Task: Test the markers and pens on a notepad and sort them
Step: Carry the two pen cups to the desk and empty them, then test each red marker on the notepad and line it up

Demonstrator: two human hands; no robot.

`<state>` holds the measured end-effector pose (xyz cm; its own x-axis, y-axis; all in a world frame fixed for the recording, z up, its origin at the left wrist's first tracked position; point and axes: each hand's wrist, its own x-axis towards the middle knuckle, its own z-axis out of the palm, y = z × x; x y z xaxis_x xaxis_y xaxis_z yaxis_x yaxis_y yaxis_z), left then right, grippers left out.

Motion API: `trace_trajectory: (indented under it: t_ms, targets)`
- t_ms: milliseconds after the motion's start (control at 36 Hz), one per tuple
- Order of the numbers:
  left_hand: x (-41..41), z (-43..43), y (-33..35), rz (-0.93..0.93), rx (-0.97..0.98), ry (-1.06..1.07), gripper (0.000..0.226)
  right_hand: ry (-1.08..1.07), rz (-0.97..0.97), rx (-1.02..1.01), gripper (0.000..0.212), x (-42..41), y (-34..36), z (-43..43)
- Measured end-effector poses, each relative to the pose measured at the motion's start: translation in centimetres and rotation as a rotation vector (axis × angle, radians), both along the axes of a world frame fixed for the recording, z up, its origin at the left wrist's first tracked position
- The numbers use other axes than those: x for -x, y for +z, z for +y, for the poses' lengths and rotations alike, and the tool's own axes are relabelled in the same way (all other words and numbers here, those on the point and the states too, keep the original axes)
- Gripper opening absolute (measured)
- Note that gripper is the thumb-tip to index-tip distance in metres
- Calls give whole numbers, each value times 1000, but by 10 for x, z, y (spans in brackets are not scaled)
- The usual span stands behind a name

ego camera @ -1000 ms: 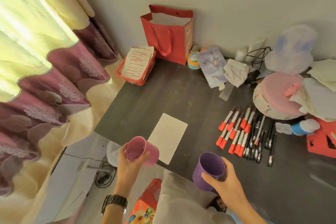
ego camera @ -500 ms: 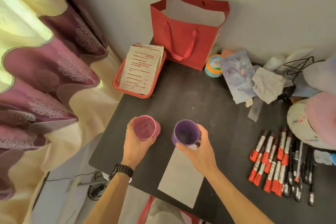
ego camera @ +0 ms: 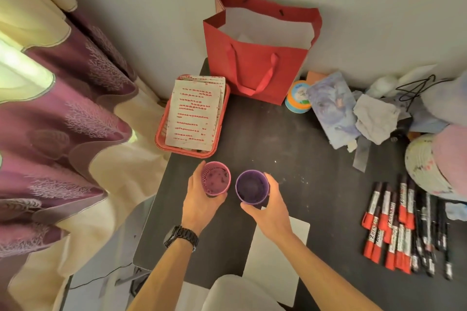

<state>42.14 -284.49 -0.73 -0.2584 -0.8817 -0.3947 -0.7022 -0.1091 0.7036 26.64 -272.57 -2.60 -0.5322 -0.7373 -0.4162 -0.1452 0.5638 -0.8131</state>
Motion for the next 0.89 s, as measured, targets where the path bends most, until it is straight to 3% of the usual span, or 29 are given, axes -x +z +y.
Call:
trace_trajectory:
  t_ms: [111, 222, 306, 389, 611, 750, 889]
  targets:
    - [-3, 3, -1, -5, -6, -33, 111, -3, -17, -62, 106, 0, -4, 3]
    - [-10, 14, 1, 18, -23, 64, 127, -18, -54, -131, 115, 2, -3, 17]
    - [-19, 35, -2, 13, -35, 111, 121, -18, -17, -182, 104, 4, -5, 41]
    - [-30, 66, -10, -30, -44, 96, 107, 92, 180, -266, 83, 7, -10, 76]
    - [-18, 147, -32, -223, 4, -379, 73, 483, 487, -429, 75, 13, -37, 169]
    - [19, 170, -43, -330, 150, -686, 64, 469, 564, -353, 69, 28, -44, 211]
    - [59, 180, -61, -341, 312, -825, 59, 415, 578, -292, 65, 55, -61, 246]
